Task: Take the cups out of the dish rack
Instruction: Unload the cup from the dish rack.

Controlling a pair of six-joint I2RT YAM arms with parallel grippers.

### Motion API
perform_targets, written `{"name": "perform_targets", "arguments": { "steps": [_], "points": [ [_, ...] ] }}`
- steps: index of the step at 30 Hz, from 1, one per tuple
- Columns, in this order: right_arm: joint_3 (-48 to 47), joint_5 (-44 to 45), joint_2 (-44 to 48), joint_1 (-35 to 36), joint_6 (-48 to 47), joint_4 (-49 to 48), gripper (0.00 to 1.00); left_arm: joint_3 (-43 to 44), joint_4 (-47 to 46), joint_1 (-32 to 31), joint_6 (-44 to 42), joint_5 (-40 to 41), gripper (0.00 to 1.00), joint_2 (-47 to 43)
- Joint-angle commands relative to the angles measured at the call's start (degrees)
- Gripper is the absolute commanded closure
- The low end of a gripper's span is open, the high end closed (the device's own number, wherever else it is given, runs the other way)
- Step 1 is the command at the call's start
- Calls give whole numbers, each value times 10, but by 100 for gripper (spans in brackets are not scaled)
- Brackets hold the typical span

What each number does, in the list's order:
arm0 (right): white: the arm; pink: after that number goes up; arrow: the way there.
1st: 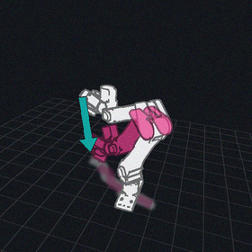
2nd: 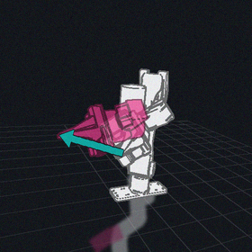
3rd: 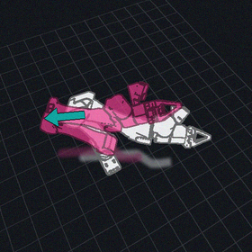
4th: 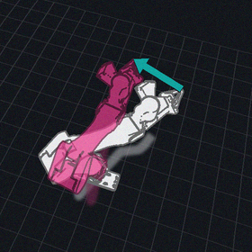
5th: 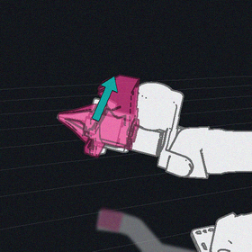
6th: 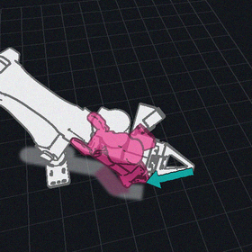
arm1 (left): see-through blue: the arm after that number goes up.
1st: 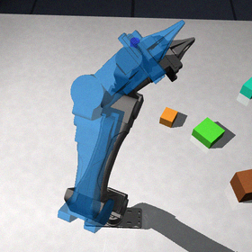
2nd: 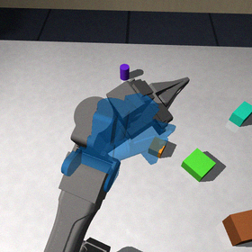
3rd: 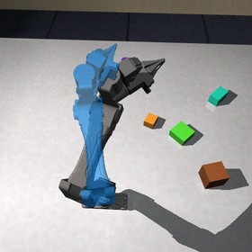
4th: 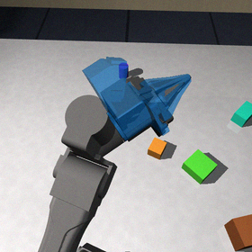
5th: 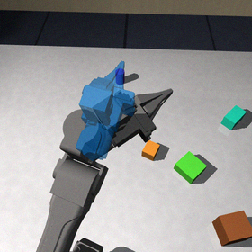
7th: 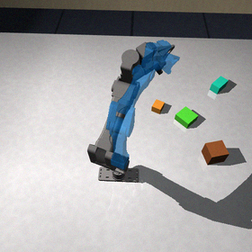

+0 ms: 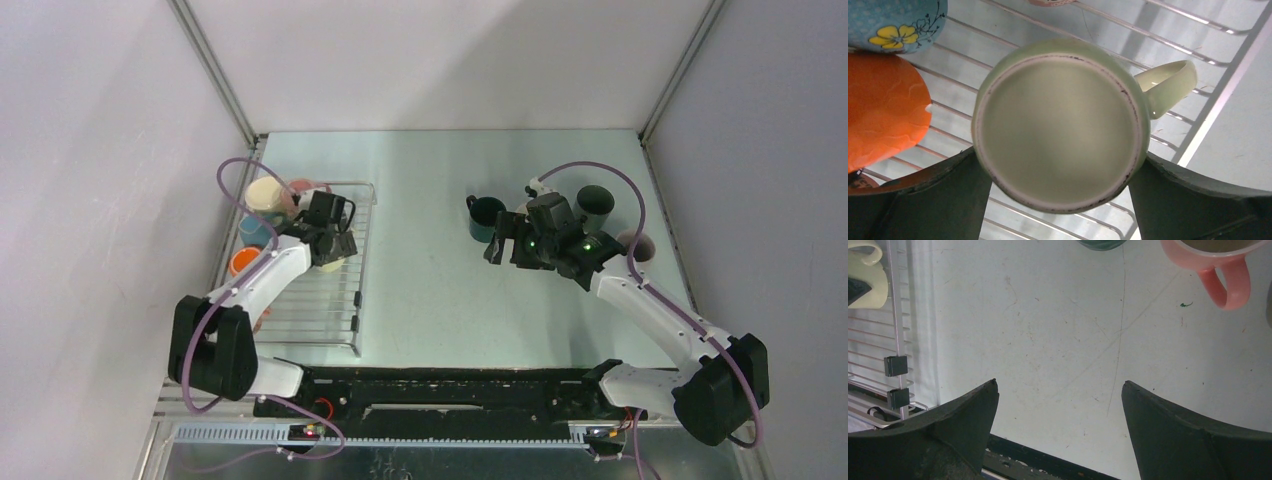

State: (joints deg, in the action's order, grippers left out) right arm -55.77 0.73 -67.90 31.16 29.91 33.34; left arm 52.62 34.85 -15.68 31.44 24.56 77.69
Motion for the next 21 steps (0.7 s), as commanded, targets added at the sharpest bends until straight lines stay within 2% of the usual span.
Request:
{"name": "perform_targets", "arguments": {
  "steps": [1,10,21],
  "points": [
    [2,0,17,4,-5,-4,0,36,0,1,-67,20,0,23],
    [1,4,24,3,-15,8,0,63,0,9,-92,10,0,26],
    [1,2,22,3,-17,11,0,82,34,44,-113,-70,0,2]
  ]
}}
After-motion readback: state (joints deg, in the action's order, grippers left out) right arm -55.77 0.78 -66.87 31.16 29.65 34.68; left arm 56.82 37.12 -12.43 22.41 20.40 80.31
